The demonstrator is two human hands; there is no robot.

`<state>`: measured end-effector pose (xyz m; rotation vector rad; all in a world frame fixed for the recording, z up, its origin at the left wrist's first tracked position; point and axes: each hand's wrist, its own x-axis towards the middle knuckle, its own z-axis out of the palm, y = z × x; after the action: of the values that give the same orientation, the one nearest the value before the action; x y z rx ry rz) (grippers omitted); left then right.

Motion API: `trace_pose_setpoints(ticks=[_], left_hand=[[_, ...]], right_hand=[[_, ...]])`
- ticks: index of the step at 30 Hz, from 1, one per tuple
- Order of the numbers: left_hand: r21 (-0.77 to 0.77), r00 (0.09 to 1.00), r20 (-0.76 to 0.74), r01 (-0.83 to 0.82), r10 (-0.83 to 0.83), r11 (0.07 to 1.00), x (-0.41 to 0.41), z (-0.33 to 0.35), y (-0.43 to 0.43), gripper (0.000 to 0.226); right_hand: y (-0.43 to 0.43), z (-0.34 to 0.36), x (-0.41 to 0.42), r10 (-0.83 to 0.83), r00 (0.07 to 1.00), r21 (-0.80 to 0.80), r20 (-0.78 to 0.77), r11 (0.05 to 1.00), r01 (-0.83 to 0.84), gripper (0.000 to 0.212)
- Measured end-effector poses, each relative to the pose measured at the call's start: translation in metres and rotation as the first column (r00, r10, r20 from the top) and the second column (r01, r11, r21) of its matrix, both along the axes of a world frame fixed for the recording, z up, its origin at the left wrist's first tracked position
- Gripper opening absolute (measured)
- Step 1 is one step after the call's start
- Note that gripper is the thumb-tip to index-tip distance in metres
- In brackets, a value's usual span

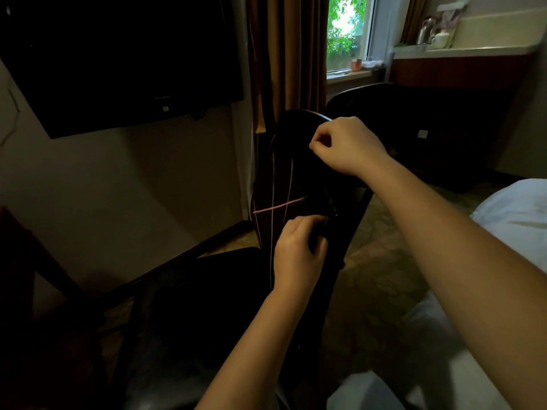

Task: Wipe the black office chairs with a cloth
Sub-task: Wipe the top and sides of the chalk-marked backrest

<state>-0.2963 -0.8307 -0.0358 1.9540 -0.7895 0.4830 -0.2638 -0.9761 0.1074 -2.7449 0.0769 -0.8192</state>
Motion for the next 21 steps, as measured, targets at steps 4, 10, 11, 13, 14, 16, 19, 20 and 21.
trace_pose_setpoints(ticks=[4, 10, 11, 13, 14, 16, 19, 20, 21], left_hand=[[0.031, 0.997, -0.081, -0.001, 0.003, 1.000, -0.001, -0.020, 0.015, 0.035], [0.109, 0.975, -0.209, -0.053, 0.075, 0.993, -0.002, -0.060, 0.044, 0.033], [0.124, 0.971, -0.223, -0.057, 0.084, 0.991, -0.003, -0.065, 0.048, 0.033], [0.140, 0.966, -0.244, -0.057, 0.090, 0.989, -0.004, -0.068, 0.052, 0.030], [0.142, 0.964, -0.249, -0.057, 0.091, 0.988, -0.003, -0.067, 0.052, 0.028], [0.148, 0.965, -0.244, -0.057, 0.092, 0.987, -0.002, -0.059, 0.049, 0.026], [0.116, 0.979, -0.190, -0.045, 0.067, 0.992, -0.001, -0.038, 0.038, 0.027], [0.104, 0.986, -0.161, -0.036, 0.053, 0.994, 0.000, -0.028, 0.033, 0.027], [0.090, 0.991, -0.131, -0.023, 0.035, 0.996, 0.000, -0.017, 0.027, 0.028]], right_hand=[[0.001, 0.000, -0.002, 0.002, 1.000, -0.006, 0.001, 1.000, -0.002, 0.019], [0.003, 0.002, -0.004, -0.009, 1.000, -0.012, -0.005, 1.000, 0.009, 0.020], [0.003, 0.003, -0.004, -0.010, 1.000, -0.011, -0.008, 1.000, 0.010, 0.020], [0.005, 0.003, -0.004, -0.007, 1.000, -0.008, -0.008, 1.000, 0.007, 0.020], [0.005, 0.003, -0.004, -0.005, 1.000, -0.006, -0.004, 1.000, 0.005, 0.020], [0.005, 0.003, -0.004, -0.005, 1.000, 0.004, 0.002, 1.000, 0.005, 0.020], [0.004, 0.004, -0.003, -0.008, 1.000, 0.007, -0.005, 1.000, 0.008, 0.019], [0.004, 0.004, -0.003, -0.009, 1.000, 0.008, -0.006, 1.000, 0.009, 0.018], [0.004, 0.003, -0.002, -0.010, 1.000, 0.008, -0.003, 1.000, 0.010, 0.018]])
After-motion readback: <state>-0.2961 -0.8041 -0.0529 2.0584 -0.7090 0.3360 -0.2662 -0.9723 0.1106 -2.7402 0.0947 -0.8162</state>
